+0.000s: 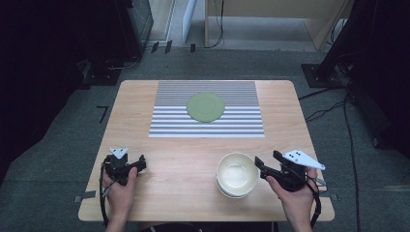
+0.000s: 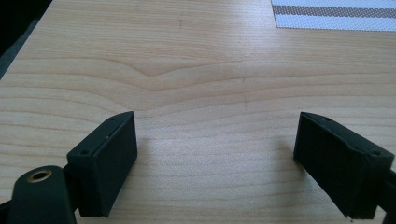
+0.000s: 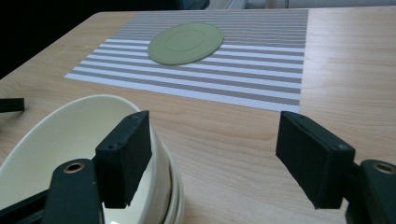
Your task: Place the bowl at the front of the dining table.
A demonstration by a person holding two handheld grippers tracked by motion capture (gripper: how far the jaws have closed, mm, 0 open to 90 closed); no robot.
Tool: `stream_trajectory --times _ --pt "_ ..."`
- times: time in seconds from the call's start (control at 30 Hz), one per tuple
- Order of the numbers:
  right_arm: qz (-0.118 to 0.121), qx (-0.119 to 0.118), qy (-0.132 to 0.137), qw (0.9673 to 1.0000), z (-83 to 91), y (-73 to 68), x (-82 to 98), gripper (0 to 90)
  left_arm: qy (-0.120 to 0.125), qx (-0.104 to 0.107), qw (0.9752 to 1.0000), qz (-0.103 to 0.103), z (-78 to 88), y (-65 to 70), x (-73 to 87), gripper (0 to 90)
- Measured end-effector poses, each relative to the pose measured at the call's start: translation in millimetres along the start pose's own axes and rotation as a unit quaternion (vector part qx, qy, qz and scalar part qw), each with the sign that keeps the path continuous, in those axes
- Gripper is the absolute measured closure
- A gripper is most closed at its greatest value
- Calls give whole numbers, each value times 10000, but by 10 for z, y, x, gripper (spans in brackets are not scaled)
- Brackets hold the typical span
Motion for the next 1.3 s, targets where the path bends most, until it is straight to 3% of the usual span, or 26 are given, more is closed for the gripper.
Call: stream_trajectory --times 0.67,1.2,1.3 --pt "125 -208 -265 9994 -164 -188 152 314 -9 6 10000 -21 0 7 0 130" --pt "119 -387 -500 9979 -281 -292 282 545 -9 12 10000 -26 -1 8 0 130" --pt "64 -417 -503 9978 -284 -285 289 640 0 11 10000 -21 -2 9 -1 130"
Point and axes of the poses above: each handheld gripper's, and its own axes: z roughly backward along the jaws, x roughly out of its underside, y roughly to its right, the point moved 8 cm from there along -z, roughly forward along the jaws, and after that the axes turned 1 degree about z, right-handed, at the moved point
